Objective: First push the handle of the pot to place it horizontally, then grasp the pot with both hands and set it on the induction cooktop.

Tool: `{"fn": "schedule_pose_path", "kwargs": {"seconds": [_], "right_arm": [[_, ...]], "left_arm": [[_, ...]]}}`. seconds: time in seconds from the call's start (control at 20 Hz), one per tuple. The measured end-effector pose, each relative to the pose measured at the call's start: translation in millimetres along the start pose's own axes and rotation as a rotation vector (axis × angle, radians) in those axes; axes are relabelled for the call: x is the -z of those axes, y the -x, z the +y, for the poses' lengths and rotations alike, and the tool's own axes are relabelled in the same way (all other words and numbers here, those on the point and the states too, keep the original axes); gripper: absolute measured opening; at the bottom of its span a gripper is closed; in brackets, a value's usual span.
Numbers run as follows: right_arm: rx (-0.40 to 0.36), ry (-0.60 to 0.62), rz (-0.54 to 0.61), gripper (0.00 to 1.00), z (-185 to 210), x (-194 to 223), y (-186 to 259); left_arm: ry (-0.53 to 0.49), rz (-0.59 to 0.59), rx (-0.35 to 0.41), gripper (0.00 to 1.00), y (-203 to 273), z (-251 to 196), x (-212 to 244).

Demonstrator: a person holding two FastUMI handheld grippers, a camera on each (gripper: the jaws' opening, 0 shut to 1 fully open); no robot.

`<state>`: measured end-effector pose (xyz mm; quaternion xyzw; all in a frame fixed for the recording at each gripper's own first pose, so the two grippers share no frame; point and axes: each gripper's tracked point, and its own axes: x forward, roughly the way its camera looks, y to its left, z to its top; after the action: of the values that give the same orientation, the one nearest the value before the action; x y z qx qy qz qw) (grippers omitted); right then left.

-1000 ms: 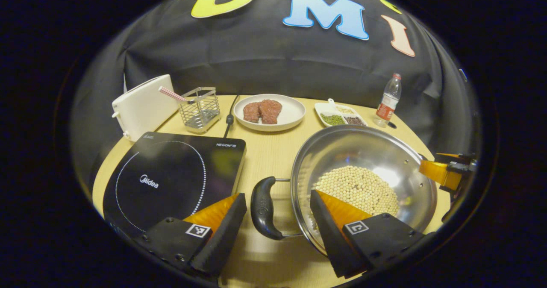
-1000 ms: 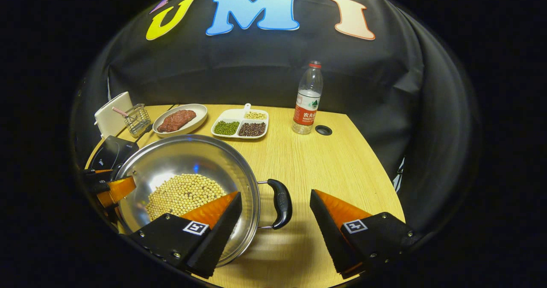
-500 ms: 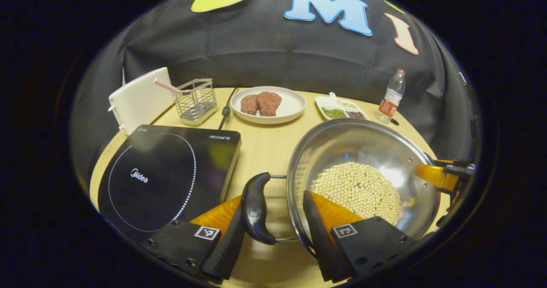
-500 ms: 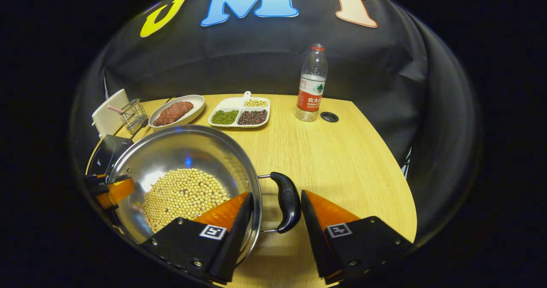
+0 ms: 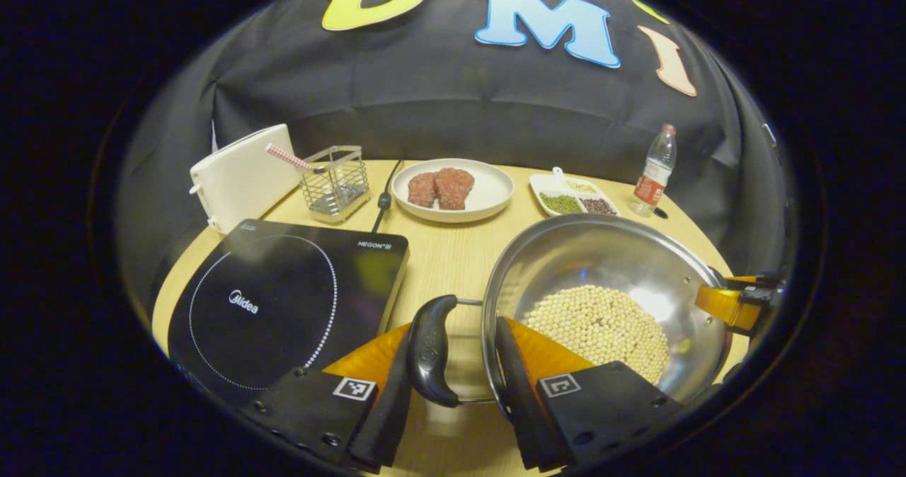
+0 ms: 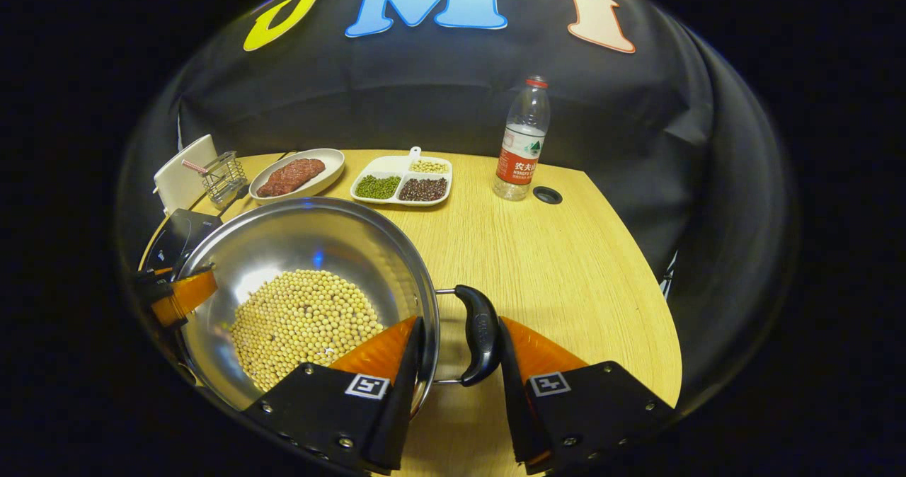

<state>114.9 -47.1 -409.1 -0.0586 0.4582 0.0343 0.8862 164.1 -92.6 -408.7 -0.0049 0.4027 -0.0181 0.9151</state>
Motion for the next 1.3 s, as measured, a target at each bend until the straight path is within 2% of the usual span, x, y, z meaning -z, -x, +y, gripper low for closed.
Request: {"fn": "schedule_pose_path", "kwargs": {"seconds": [0.1,0.15,0.2,0.3,0.35,0.4,0.45,0.7,0.75,0.95,1.0,1.25,1.3], "right_arm": [[0.003,0.014,0.0,0.57,-1.6,3.3,5.7],[0.004,0.015,-0.015,0.57,-2.2,2.6,11.4],[0.007,0.02,-0.021,0.58,-3.3,2.7,15.8],[0.009,0.029,-0.035,0.58,-5.2,2.1,19.5],[0.008,0.03,-0.028,0.57,-5.8,4.9,21.2],[0.006,0.028,-0.02,0.57,-5.5,7.5,23.5],[0.007,0.024,-0.027,0.57,-5.7,7.9,25.3],[0.009,0.017,-0.077,0.57,-6.3,-2.2,46.3],[0.007,0.016,-0.084,0.57,-6.4,-3.4,50.4],[-0.008,0.014,-0.109,0.57,-7.3,-6.8,66.3],[-0.014,0.018,-0.115,0.57,-7.1,-7.6,70.8],[-0.032,0.029,-0.143,0.57,-2.6,-8.3,92.3],[-0.03,0.03,-0.149,0.57,-0.4,-8.7,96.7]], "left_arm": [[0.007,-0.001,0.001,0.7,1.7,-1.0,1.5],[0.008,-0.009,0.003,0.66,6.2,-1.4,1.5],[0.007,-0.013,0.003,0.7,10.4,-2.7,1.4],[0.007,-0.029,0.005,0.66,15.5,-3.8,2.3],[0.008,-0.026,0.004,0.69,16.1,-4.1,5.3],[0.014,-0.025,0.001,0.65,17.6,-4.4,6.5],[0.018,-0.028,0.001,0.7,21.7,-5.8,7.9],[0.016,-0.08,-0.001,0.68,42.7,-5.8,-4.8],[0.013,-0.089,-0.004,0.64,48.0,-6.0,-7.7],[0.017,-0.124,-0.022,0.72,71.6,-5.5,-13.4],[0.019,-0.131,-0.027,0.68,78.7,-5.4,-13.9],[0.028,-0.173,-0.055,0.68,109.5,-1.4,-13.5],[0.027,-0.177,-0.053,0.64,113.8,0.4,-13.9]]}}
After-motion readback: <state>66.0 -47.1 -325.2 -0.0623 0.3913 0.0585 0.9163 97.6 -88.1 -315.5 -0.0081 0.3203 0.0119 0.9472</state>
